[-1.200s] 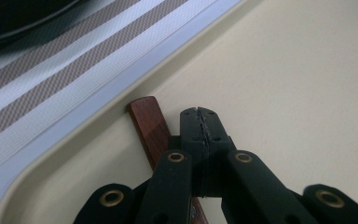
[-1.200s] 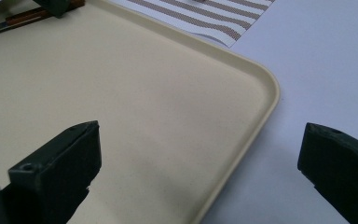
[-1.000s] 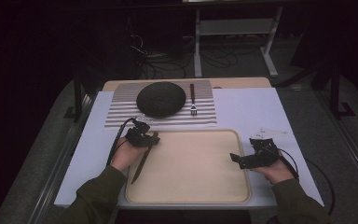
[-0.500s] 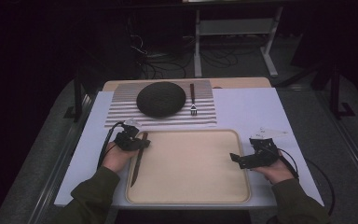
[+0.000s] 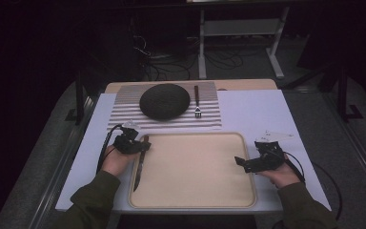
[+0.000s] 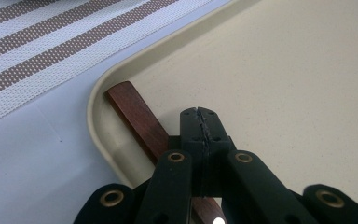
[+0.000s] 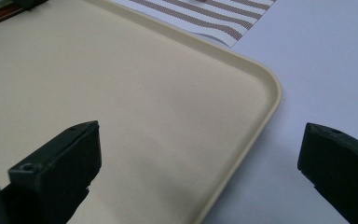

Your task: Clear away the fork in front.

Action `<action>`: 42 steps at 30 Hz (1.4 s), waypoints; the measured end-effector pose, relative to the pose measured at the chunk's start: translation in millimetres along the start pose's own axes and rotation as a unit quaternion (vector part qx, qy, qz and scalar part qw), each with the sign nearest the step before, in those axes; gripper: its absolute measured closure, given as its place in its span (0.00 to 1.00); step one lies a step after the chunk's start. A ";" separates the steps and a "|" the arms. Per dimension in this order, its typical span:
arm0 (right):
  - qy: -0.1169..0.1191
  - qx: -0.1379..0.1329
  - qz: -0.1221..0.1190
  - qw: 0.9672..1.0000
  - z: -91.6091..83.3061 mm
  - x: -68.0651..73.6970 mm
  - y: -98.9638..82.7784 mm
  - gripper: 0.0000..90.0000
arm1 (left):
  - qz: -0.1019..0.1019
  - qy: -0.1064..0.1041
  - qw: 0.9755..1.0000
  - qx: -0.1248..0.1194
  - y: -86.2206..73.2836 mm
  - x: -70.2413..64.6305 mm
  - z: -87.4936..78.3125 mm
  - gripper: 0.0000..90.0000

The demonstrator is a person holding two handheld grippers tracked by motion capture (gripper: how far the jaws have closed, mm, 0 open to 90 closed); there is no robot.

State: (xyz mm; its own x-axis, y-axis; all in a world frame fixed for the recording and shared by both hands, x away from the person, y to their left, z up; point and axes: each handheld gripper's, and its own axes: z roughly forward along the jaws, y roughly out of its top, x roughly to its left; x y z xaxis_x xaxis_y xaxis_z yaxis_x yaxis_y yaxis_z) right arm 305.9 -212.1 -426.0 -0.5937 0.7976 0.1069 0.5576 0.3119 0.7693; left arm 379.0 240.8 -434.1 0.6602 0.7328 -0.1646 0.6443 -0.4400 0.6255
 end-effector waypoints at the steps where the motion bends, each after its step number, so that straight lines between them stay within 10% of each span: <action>1: 0.000 0.000 0.000 1.000 0.0 0.0 0.0 0.00 | 0.000 0.000 1.000 -0.001 0.0 0.0 -0.1 1.00; 25: -0.001 0.002 -0.004 1.000 1.2 1.3 0.1 0.00 | 0.008 -0.007 0.999 -0.038 19.1 -10.6 -0.2 0.75; 42: 0.000 0.003 0.000 1.000 0.7 0.1 0.0 0.00 | 0.020 -0.032 0.998 -0.046 62.7 -23.4 24.8 0.88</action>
State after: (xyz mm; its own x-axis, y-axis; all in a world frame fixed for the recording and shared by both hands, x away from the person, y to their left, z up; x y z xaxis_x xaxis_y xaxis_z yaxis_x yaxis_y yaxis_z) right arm 306.3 -211.7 -426.4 -0.5936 0.7977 0.1064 0.5604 0.3149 0.7660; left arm 413.5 183.3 -409.9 0.7103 0.6792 -0.1849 0.5805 -0.4165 0.6997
